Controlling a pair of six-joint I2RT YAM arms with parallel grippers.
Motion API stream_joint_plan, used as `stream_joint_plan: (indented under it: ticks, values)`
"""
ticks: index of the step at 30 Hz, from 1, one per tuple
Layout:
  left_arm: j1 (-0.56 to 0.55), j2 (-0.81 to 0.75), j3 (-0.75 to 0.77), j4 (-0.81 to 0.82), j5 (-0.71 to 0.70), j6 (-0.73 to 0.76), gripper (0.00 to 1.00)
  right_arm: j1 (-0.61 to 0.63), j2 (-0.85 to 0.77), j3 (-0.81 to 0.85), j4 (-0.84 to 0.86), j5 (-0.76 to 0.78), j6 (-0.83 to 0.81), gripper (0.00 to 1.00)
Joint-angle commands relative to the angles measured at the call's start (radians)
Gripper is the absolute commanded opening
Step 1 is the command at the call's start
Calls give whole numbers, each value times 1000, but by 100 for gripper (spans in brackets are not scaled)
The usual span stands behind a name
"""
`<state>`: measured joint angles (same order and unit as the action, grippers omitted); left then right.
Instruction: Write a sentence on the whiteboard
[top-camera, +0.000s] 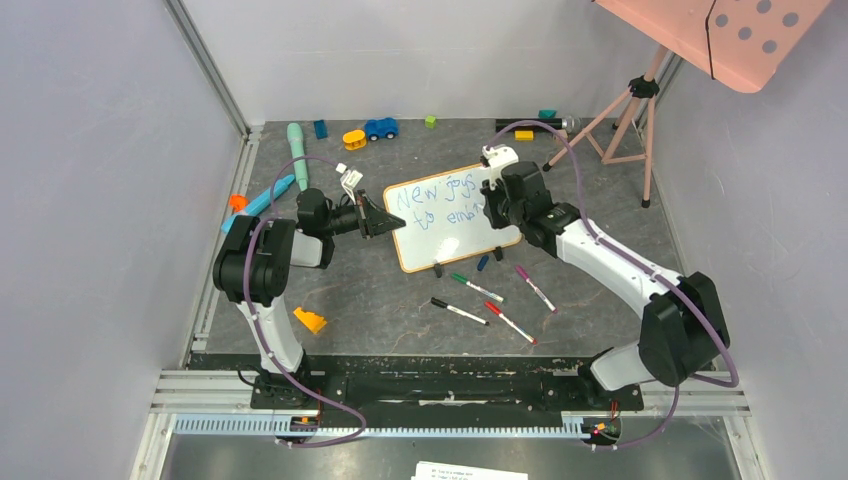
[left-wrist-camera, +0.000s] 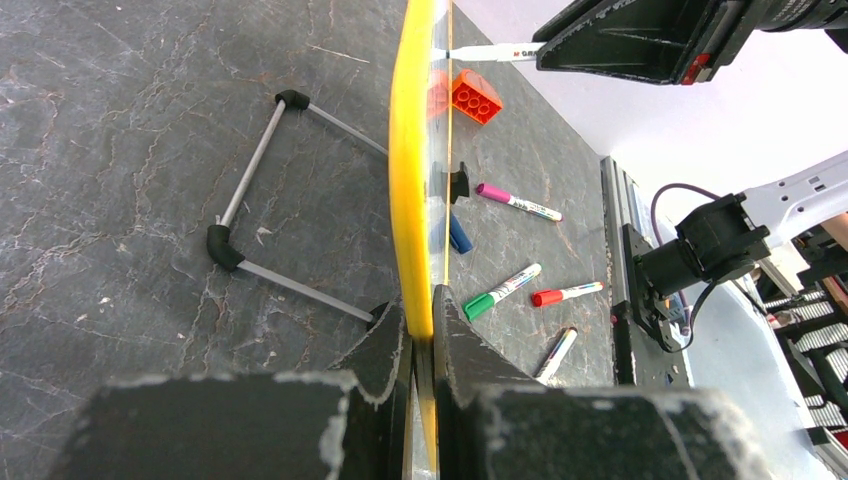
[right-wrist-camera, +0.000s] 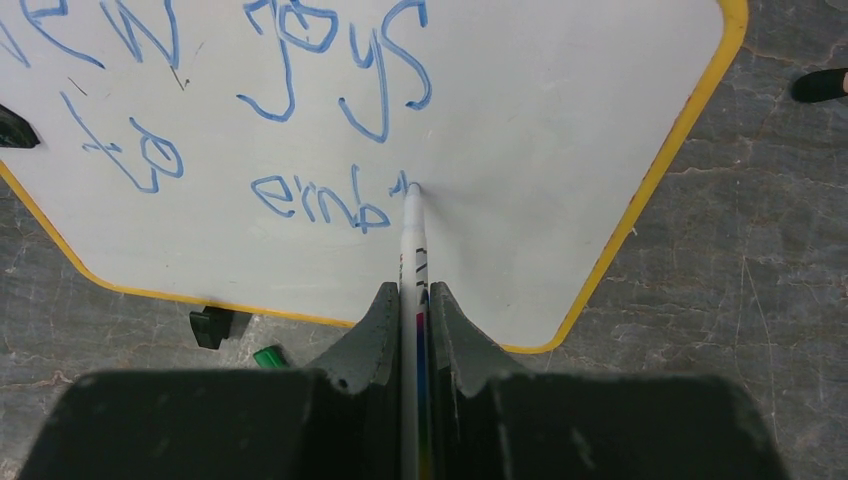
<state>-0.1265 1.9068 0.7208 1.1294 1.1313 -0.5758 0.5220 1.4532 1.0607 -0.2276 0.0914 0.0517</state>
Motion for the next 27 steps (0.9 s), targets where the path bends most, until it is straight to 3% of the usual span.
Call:
stream_joint_plan:
  ticks: [1,10,27]
  values:
    - [-3,36,13,0,12,116,2,-17,-63,5,59,14,-11,0]
    - [-2,32,10,-2,9,120,2,-19,-143,-63,46,10,4,0]
    - [-2,29,5,1,11,121,2,-25,-70,-27,49,8,0,0]
